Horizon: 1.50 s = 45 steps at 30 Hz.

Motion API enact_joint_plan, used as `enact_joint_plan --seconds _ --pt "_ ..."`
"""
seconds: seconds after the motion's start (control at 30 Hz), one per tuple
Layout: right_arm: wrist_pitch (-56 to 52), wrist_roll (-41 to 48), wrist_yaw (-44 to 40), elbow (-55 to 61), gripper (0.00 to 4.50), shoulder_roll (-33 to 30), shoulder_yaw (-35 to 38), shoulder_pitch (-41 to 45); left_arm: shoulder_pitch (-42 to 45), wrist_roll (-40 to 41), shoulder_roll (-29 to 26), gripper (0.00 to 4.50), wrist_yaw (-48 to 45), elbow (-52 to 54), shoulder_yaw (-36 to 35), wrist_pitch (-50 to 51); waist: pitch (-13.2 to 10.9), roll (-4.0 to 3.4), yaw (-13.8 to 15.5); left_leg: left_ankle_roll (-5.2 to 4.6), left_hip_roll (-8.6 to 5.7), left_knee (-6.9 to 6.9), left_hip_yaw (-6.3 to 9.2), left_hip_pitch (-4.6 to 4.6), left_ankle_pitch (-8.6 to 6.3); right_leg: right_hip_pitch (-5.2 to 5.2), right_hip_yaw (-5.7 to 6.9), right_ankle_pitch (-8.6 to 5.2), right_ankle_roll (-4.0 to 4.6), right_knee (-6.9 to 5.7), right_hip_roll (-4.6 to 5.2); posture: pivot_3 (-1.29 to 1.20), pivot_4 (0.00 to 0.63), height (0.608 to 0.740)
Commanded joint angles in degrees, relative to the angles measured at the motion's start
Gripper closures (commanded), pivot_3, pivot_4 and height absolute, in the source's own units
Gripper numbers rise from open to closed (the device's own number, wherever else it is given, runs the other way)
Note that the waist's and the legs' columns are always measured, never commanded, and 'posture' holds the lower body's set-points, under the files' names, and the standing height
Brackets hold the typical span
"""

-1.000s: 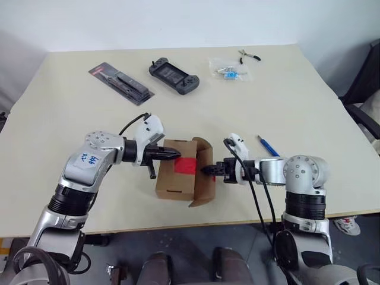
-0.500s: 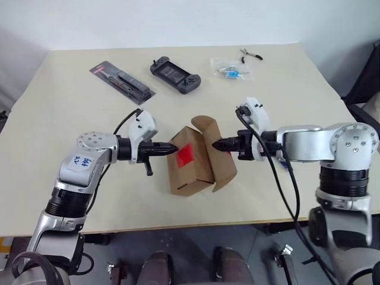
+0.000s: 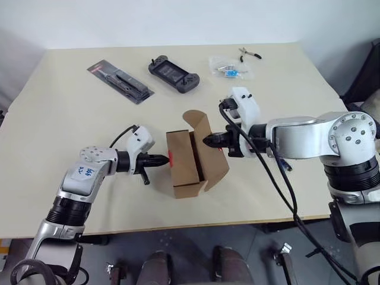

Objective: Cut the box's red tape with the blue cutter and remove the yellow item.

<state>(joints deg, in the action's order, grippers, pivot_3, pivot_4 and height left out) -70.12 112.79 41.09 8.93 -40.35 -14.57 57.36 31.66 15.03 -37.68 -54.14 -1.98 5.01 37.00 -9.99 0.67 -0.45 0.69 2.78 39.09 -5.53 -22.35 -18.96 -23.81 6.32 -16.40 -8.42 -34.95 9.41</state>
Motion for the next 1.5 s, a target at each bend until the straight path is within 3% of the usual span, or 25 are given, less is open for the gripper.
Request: enact_joint_plan --seconds 0.03,0.17,0.27,0.5,0.77,1.0,1.33,1.5 --pt "-0.40 0.21 2.66 0.29 4.47 -1.32 -3.57 -0.08 1.65 5.59 -2.51 4.50 0.01 0.67 -8.99 3.67 -0.02 0.03 -0.15 0.01 0.03 0.00 0.01 0.00 0.00 0.00 0.03 0.00 0.00 -0.02 -0.01 0.00 0.150 0.740" --pt "-1.18 0.21 3.43 -1.76 4.47 -3.06 -5.55 2.33 4.18 12.49 -6.09 4.50 -3.95 1.76 -15.17 7.55 -0.10 0.11 -0.17 0.01 0.03 0.01 0.02 -0.19 0.00 -0.17 0.05 0.00 0.00 -0.01 0.00 0.00 0.150 0.740" --pt "-1.48 0.21 3.08 -2.69 4.47 -3.68 -6.27 3.36 8.20 16.02 -4.71 4.50 -4.35 2.79 -15.45 8.74 -0.10 0.10 0.24 0.01 0.01 0.01 0.00 -0.25 -0.01 -0.21 0.07 0.01 -0.01 0.01 0.01 0.00 0.150 0.740" --pt "-1.42 0.03 3.12 -4.28 4.47 -4.03 -7.52 4.65 12.27 18.40 -1.14 4.50 -7.09 7.45 -8.48 9.71 -0.14 0.17 0.39 0.00 -0.01 0.13 0.13 -0.49 -0.02 -0.24 0.26 0.04 -0.06 0.12 0.02 0.00 0.150 0.740" --pt "-1.38 -1.50 2.53 -5.73 4.47 -3.10 -6.93 5.34 7.56 12.02 -7.14 4.50 -15.25 8.26 3.40 5.09 -0.16 0.15 0.09 0.02 0.00 0.07 0.01 -0.75 -0.01 -0.74 0.22 0.04 -0.05 -0.11 0.01 0.00 0.150 0.740" --pt "-2.06 -3.15 1.26 -6.60 4.47 -2.66 -6.47 5.58 6.30 6.09 -10.20 4.50 -18.79 5.89 9.11 -0.65 -0.15 0.15 0.33 0.02 0.00 0.13 -0.01 -0.79 -0.01 -0.74 0.20 0.04 -0.04 -0.10 0.02 0.00 0.150 0.740" --pt "-3.14 -10.46 -1.77 -13.34 4.47 -4.75 -1.86 7.40 0.57 5.06 -16.71 4.50 -20.78 9.81 9.45 -1.18 -0.07 0.02 0.28 0.01 0.01 0.14 -0.03 -0.72 -0.01 -0.72 0.16 0.04 -0.04 -0.15 0.02 0.00 0.150 0.740" --pt "-4.16 -13.60 -3.09 -15.64 4.47 -3.85 0.13 7.95 -2.86 5.70 -17.10 4.50 -18.07 13.01 8.05 0.62 0.01 -0.21 1.82 -0.02 -0.04 0.35 -0.03 -0.73 -0.01 -0.61 0.11 0.06 -0.02 -0.12 0.06 0.00 0.150 0.740"
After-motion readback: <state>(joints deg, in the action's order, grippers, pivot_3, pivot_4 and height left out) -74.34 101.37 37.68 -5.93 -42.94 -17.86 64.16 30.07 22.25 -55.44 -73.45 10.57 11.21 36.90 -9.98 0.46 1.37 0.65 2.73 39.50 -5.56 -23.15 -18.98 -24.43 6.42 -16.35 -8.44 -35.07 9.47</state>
